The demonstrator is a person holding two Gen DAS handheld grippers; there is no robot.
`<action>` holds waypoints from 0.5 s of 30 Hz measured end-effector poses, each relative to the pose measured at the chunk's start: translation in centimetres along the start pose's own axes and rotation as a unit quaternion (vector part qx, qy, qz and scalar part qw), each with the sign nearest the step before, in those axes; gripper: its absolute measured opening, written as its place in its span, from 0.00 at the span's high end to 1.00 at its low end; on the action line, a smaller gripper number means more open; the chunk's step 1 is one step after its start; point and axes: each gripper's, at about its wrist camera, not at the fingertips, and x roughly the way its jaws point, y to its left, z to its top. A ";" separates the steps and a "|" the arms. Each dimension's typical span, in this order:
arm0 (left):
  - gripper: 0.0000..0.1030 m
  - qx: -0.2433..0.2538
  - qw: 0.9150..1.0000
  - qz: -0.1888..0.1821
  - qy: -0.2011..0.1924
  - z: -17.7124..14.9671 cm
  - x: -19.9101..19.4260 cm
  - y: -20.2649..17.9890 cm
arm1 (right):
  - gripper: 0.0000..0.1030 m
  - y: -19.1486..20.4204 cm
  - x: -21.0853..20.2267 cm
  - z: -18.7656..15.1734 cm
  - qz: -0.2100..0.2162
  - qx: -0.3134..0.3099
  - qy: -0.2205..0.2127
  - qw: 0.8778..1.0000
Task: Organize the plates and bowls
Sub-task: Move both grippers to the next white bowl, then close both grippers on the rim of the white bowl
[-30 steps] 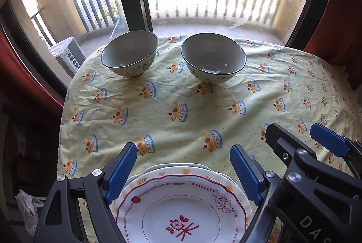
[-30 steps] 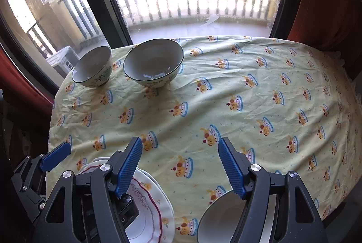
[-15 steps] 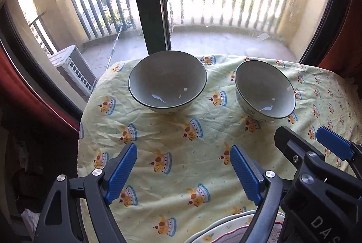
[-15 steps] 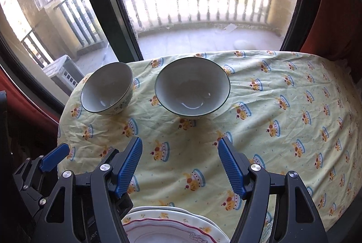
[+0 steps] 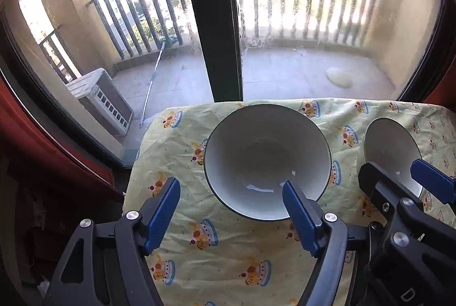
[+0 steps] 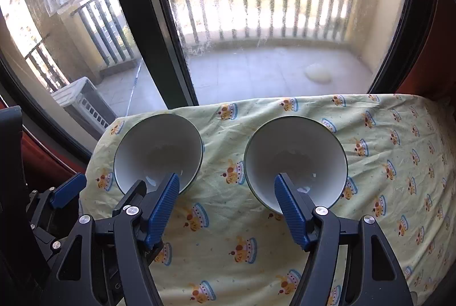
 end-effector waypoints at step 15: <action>0.60 -0.037 0.999 -0.013 0.027 1.9 6.4 1.9 | 0.62 2.5 8.1 2.7 0.001 0.002 0.027 1.000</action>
